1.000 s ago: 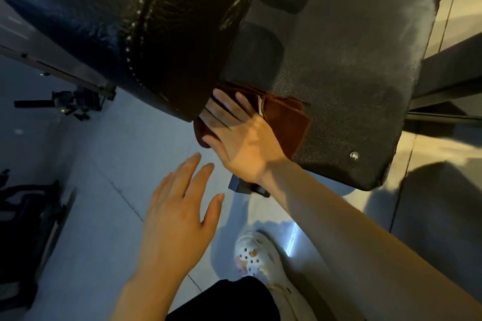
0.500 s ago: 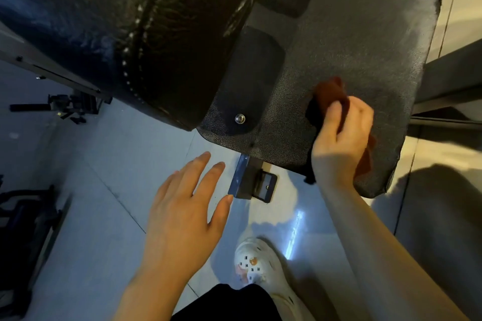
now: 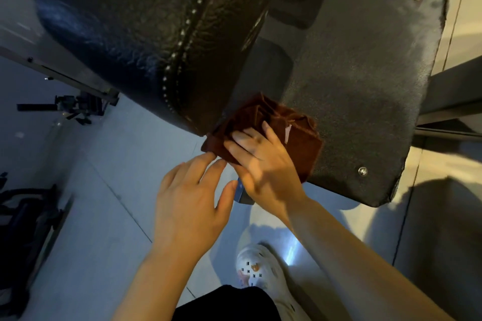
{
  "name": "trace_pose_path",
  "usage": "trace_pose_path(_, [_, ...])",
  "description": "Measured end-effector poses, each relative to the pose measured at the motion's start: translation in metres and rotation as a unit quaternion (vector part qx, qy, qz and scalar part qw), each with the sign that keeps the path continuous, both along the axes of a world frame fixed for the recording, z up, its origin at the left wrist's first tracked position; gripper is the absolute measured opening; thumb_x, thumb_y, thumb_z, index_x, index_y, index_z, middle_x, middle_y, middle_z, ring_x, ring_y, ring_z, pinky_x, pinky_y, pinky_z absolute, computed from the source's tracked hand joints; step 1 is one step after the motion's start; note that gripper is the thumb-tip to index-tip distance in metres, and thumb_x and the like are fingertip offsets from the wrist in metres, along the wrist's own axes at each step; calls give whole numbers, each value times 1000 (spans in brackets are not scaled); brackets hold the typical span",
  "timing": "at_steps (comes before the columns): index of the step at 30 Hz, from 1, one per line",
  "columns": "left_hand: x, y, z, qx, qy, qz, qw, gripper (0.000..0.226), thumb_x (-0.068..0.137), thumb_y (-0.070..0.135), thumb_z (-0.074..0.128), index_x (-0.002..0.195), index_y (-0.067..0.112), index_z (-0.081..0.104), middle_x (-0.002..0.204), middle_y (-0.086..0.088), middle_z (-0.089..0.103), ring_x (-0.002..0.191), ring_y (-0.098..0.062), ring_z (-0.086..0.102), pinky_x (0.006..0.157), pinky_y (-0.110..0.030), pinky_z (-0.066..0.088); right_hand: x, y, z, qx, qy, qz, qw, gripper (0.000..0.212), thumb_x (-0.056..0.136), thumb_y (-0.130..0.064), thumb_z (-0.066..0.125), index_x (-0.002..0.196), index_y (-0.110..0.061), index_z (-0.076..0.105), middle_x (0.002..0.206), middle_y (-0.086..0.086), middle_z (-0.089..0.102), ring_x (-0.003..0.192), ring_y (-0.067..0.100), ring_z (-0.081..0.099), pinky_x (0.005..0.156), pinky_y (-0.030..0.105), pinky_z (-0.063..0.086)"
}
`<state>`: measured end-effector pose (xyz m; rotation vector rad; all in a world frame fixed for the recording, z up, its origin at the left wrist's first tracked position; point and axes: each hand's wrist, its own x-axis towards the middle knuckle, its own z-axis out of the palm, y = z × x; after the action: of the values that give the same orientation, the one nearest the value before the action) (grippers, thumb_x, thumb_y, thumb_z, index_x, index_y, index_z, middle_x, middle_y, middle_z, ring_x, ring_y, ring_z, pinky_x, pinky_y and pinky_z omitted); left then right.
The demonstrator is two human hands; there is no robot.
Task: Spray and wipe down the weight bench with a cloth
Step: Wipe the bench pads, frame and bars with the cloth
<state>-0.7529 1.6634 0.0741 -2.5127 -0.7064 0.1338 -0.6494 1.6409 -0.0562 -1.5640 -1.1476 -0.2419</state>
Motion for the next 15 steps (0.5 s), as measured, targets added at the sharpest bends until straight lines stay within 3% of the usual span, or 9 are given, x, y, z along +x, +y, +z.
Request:
trace_pose_path(2, [3, 2, 0, 0, -7, -4, 1000, 52, 89, 47, 39, 111, 13, 71, 110, -10, 71, 94, -31, 70, 82, -48, 54, 8, 5, 1, -25, -17, 23, 999, 35, 93, -23, 46, 118, -9, 68, 125, 11, 63, 120, 28, 52, 113, 47, 26])
trace_pose_path(5, [4, 5, -1, 3, -25, -22, 999, 54, 89, 47, 39, 118, 11, 68, 115, -12, 69, 98, -32, 69, 84, -49, 52, 24, 14, 4, -60, -68, 30, 995, 41, 87, -25, 42, 114, -10, 69, 123, 11, 64, 121, 27, 43, 107, 51, 35])
trace_pose_path(9, [-4, 12, -10, 28, 31, -64, 997, 62, 90, 51, 35, 132, 11, 57, 133, -14, 59, 113, -34, 63, 96, -51, 40, 37, 10, 17, -97, -80, -2, 992, 35, 84, -21, 51, 110, -7, 70, 122, 12, 65, 120, 31, 56, 106, 50, 34])
trace_pose_path(12, [-14, 19, -18, 26, 71, -83, 994, 68, 91, 55, 31, 144, 14, 39, 150, -13, 40, 129, -33, 49, 101, -53, 31, 62, -6, 9, -85, 43, -72, 993, 30, 82, -8, 68, 112, -1, 68, 122, 18, 64, 118, 36, 58, 105, 50, 39])
trace_pose_path(15, [-17, 23, -22, 21, 55, -84, 995, 69, 92, 58, 26, 145, 16, 31, 150, -13, 38, 134, -35, 41, 102, -58, 31, 93, -33, -22, -84, 238, -141, 957, 38, 96, -15, 55, 133, -7, 55, 140, 11, 52, 134, 26, 42, 117, 39, 24])
